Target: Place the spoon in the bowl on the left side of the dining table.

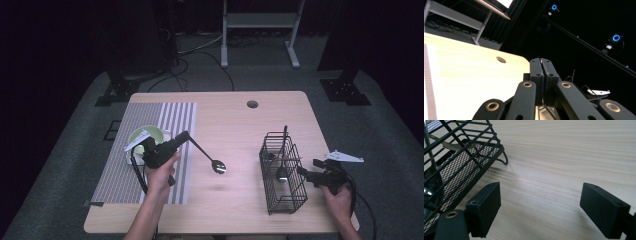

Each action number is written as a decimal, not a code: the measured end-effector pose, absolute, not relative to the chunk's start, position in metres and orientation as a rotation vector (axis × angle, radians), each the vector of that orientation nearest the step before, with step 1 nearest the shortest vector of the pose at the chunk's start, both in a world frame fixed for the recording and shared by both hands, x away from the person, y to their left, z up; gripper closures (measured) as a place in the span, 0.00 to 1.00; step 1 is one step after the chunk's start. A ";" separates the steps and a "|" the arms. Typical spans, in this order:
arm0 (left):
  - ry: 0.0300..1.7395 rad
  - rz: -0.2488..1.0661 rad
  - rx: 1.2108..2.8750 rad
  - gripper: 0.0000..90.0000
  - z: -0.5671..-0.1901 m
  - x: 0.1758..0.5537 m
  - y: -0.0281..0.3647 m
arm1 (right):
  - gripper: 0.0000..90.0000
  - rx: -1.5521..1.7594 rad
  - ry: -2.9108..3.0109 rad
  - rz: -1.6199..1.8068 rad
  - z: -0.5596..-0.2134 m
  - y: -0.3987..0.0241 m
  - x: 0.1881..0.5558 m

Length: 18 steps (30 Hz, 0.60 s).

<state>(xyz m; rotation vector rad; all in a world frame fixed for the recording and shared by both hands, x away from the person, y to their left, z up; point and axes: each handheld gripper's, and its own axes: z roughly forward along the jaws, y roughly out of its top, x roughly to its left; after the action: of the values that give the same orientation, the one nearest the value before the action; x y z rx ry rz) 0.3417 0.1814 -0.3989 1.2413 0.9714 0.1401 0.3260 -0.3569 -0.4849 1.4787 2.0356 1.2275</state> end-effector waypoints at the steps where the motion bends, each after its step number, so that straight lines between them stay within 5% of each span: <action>1: 0.974 0.145 1.239 0.99 -0.399 0.342 0.183 | 0.18 1.479 2.036 1.225 -0.485 -0.357 0.326; 18: 0.993 0.197 1.215 0.99 -0.390 0.346 0.202 | 0.18 1.475 2.036 1.199 -0.485 -0.355 0.326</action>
<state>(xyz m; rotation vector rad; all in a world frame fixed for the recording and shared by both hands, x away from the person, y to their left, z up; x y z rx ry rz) 0.3459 0.2019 -0.3899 1.2152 0.9928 0.1971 0.3262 -0.3550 -0.4850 1.4745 2.0363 1.1986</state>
